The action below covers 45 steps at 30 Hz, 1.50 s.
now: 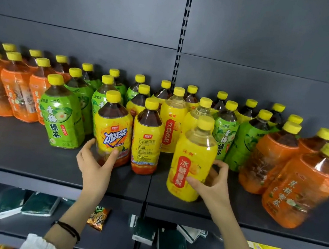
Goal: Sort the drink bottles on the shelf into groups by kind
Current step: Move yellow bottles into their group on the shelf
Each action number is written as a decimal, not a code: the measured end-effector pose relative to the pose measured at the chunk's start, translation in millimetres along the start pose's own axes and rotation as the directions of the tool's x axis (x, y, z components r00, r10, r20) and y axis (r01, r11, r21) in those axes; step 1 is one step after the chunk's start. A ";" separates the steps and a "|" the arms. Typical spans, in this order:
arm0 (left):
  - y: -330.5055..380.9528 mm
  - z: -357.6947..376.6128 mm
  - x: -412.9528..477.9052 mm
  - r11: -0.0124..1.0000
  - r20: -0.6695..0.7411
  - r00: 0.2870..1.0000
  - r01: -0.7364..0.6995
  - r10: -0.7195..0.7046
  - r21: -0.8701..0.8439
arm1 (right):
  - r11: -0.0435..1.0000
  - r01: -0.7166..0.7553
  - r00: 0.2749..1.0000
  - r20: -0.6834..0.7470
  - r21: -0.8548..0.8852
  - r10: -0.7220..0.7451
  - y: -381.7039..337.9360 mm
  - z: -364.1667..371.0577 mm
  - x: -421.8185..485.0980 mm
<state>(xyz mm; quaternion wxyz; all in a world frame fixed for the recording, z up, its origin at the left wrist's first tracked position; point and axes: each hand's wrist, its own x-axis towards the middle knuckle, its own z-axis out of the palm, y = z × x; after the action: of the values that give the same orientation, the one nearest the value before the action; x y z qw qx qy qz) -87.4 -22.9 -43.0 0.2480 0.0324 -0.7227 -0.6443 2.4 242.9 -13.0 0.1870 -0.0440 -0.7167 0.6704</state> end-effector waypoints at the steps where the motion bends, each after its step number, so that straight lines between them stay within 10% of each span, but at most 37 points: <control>1: 3.8 -1.1 -10.8 0.998 -0.041 0.997 -0.060 0.062 0.036 | 1.000 -0.010 0.998 0.063 0.018 0.008 0.1 5.9 -0.8; 8: 28.9 18.9 -50.2 0.996 0.603 0.793 -0.063 0.091 -0.068 | 0.999 0.042 0.979 0.202 -0.006 -0.040 6.5 45.2 -2.2; 14: 33.6 33.4 -50.8 0.986 0.570 0.811 -0.166 0.128 0.014 | 0.999 0.025 0.974 0.224 -0.036 -0.016 14.8 25.6 5.3; 21: 32.7 33.7 -56.8 0.995 0.587 0.805 -0.096 0.081 -0.004 | 1.000 -0.020 0.988 -0.152 -0.019 0.017 -2.4 0.4 57.2; 45: 39.4 34.7 -58.7 0.998 0.606 0.795 0.029 0.007 -0.050 | 0.998 -0.059 0.998 -0.029 0.026 0.060 -4.1 0.9 67.1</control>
<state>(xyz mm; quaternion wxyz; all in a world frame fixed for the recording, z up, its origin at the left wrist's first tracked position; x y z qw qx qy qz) -39.2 37.0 -25.9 0.0009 -0.1781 -0.7454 -0.6424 -59.2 262.7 5.0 0.1780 -0.0730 -0.7039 0.6838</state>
